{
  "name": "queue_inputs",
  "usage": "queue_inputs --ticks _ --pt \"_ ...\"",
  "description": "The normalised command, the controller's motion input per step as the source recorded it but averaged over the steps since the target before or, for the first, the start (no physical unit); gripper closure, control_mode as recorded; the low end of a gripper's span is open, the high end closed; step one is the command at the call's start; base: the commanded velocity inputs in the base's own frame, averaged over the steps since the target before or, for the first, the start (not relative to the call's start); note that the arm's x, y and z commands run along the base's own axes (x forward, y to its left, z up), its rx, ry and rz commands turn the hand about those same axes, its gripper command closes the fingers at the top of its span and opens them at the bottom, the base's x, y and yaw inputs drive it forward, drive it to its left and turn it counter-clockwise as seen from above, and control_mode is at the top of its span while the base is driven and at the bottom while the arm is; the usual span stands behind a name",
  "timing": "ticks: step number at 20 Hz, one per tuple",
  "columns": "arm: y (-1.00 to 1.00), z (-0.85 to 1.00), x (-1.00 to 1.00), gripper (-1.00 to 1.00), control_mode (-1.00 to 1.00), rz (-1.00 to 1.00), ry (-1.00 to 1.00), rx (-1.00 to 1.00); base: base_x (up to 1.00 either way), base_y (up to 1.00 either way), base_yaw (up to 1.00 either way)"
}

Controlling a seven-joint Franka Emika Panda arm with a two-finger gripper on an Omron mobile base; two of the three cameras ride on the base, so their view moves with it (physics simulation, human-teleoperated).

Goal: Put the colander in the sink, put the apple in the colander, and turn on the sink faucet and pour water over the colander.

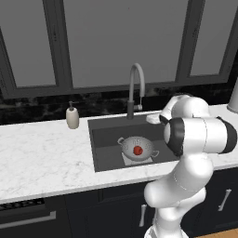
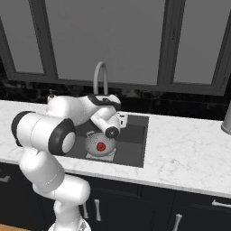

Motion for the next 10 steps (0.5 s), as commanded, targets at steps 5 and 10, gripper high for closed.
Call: queue_inputs --ticks 5,10 --pt "-0.08 0.06 0.05 -1.00 -1.00 0.00 -0.02 0.00 0.00 0.00 0.00" --pt "-0.06 0.00 0.07 -1.00 -1.00 0.00 0.00 0.00 0.00 0.00 0.00"
